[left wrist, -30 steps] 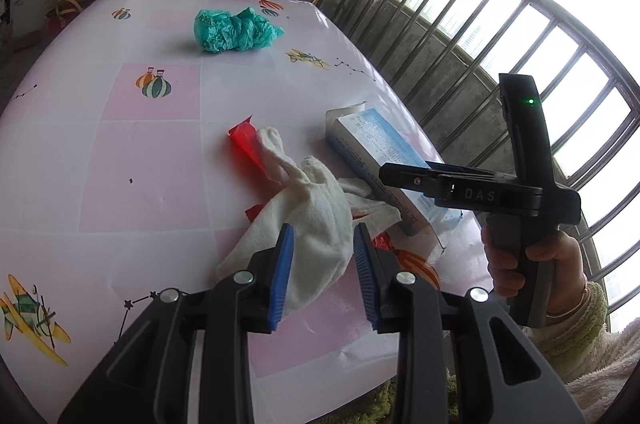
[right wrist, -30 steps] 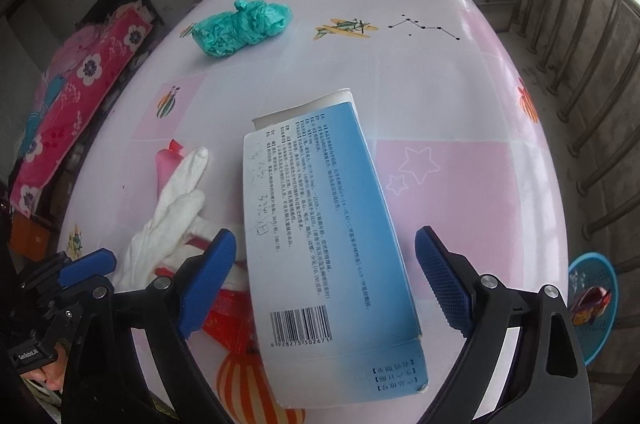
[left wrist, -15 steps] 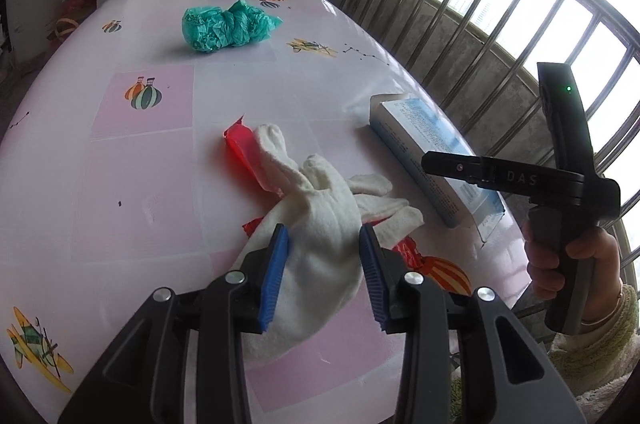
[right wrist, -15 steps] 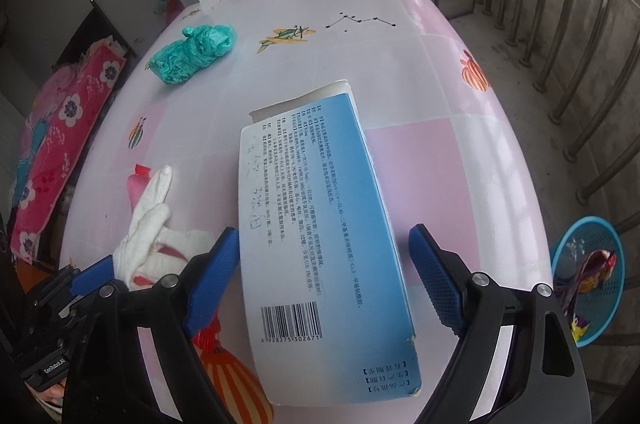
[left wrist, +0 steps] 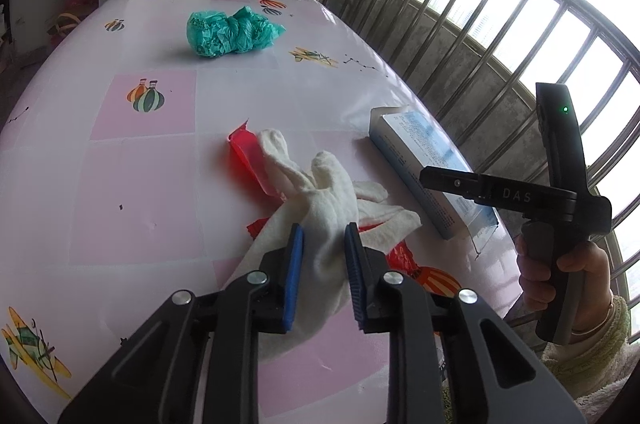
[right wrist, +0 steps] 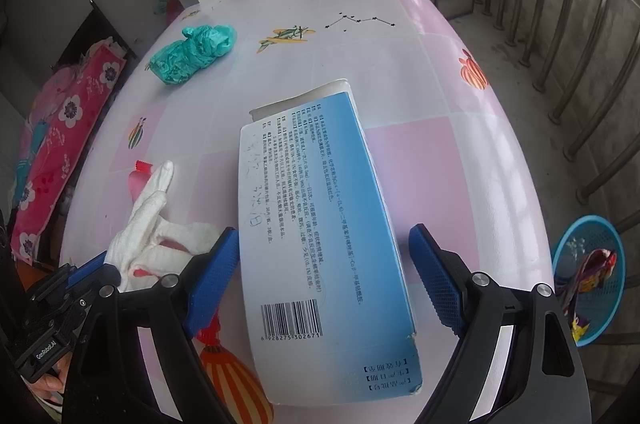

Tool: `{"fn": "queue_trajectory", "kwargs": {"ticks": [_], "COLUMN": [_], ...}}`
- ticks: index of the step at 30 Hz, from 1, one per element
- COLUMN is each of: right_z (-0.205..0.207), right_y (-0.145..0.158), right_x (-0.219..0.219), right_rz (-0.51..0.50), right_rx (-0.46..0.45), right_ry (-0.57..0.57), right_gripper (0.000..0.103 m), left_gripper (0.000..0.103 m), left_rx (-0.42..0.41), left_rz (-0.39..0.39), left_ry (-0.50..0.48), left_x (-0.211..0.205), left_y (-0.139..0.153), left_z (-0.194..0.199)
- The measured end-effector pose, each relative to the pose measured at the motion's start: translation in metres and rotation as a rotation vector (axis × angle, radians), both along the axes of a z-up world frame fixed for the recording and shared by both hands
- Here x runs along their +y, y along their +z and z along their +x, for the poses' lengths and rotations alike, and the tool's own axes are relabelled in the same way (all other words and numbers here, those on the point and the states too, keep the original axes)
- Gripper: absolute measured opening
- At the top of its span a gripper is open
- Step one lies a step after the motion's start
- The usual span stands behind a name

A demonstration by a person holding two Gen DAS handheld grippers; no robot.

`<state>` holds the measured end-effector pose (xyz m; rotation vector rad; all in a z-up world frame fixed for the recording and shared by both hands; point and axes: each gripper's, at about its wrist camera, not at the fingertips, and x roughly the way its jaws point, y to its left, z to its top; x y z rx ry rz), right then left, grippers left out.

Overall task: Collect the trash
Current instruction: 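Lift the white glove with the left gripper while the right lifts the box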

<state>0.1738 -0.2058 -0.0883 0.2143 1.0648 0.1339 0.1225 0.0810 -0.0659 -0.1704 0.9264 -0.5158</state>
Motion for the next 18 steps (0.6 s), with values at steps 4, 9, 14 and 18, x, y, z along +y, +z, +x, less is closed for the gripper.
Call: {"fn": "queue_trajectory", "kwargs": {"ticks": [4, 9, 14, 18], "right_z": [0.0, 0.0, 0.0, 0.0], "right_y": [0.0, 0.0, -0.001, -0.002], "right_x": [0.0, 0.0, 0.0, 0.0], "right_rz": [0.0, -0.001, -0.002, -0.006], "right_rx": [0.0, 0.002, 0.002, 0.003], "right_ry": [0.0, 0.0, 0.0, 0.0], "right_gripper": [0.081, 0.081, 0.081, 0.081], "left_gripper": [0.01, 0.004, 0.003, 0.003], "left_rx": [0.001, -0.033, -0.064, -0.085], "left_rz": [-0.07, -0.133, -0.178, -0.218], "left_ry": [0.0, -0.001, 0.004, 0.007], "left_x": [0.008, 0.015, 0.021, 0.026], "left_y": [0.005, 0.016, 0.026, 0.032], "left_z": [-0.001, -0.007, -0.011, -0.014]}}
